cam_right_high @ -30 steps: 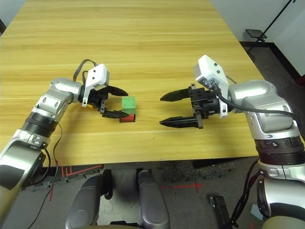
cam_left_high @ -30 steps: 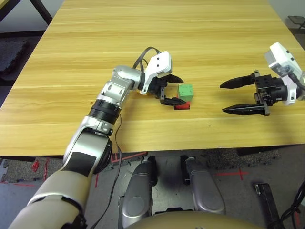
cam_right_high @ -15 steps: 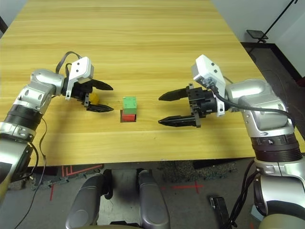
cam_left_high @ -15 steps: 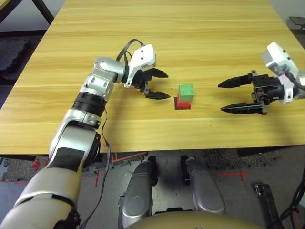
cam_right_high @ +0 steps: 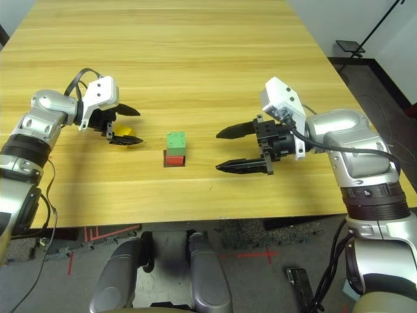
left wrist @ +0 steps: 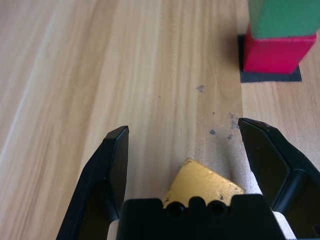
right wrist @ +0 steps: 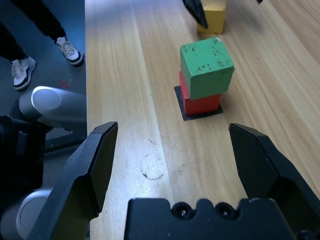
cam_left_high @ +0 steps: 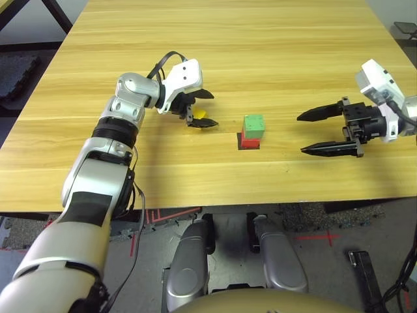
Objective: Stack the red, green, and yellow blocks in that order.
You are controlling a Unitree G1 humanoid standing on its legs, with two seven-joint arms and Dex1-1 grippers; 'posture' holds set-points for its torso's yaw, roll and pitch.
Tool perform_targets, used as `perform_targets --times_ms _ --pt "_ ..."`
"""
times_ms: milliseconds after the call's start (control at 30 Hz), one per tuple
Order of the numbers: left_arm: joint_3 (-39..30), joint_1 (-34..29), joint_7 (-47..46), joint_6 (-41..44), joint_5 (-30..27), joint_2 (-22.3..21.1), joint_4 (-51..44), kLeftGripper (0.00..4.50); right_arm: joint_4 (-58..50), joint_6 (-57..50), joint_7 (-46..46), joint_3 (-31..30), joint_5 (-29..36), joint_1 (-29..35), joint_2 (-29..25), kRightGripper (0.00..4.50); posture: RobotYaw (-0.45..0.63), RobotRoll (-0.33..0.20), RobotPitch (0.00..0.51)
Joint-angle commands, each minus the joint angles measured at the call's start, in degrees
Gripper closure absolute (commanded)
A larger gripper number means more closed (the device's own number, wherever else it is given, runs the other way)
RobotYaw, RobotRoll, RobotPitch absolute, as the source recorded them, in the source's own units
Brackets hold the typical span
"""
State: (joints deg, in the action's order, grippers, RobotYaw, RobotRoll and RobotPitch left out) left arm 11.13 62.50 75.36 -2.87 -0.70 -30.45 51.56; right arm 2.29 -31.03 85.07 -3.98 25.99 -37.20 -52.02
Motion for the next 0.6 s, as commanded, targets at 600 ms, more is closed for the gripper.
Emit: perform_targets --times_ms 600 --pt "-15.94 -23.27 -30.99 42.19 -9.38 -0.43 -52.71 0.02 -0.56 -0.37 -1.34 0.4 0.18 2.83 0.66 0.0 0.15 0.085 0.241"
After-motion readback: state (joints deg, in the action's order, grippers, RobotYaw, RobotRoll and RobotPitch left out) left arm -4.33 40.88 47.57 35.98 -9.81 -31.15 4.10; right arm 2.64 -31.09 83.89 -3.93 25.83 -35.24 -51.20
